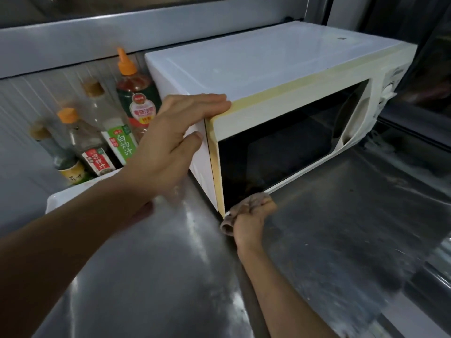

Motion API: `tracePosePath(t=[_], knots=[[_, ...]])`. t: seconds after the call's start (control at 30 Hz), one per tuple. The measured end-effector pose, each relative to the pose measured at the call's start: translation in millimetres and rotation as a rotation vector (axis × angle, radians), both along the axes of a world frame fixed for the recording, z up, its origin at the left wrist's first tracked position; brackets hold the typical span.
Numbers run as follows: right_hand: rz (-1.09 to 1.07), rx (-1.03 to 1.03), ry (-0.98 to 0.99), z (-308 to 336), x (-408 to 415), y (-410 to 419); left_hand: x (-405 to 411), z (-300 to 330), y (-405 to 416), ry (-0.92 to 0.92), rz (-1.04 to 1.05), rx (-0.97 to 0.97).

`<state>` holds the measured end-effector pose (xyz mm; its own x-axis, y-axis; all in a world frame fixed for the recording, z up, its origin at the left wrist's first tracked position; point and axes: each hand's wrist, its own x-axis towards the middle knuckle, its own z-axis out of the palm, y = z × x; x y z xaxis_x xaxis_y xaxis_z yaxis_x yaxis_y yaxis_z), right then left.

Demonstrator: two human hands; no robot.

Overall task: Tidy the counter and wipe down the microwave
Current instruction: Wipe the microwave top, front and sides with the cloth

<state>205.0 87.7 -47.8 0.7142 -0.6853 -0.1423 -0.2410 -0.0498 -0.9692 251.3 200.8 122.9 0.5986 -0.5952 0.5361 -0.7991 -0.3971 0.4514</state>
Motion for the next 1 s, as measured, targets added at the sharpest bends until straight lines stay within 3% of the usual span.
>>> tracePosePath(t=[0.4,0.47,0.67,1.0], knots=[[0.057,-0.325,-0.195,-10,-20,30,8,10,6,0.054,-0.069,0.063],[0.021,-0.472,-0.122,-17,-21,34,10,11,7,0.066,-0.072,0.069],[0.048,-0.738,-0.193,-18,-18,34,7,7,5,0.070,-0.041,0.054],[-0.021,-0.775,-0.420,53,-14,26,8,23,9,0.123,-0.066,0.154]])
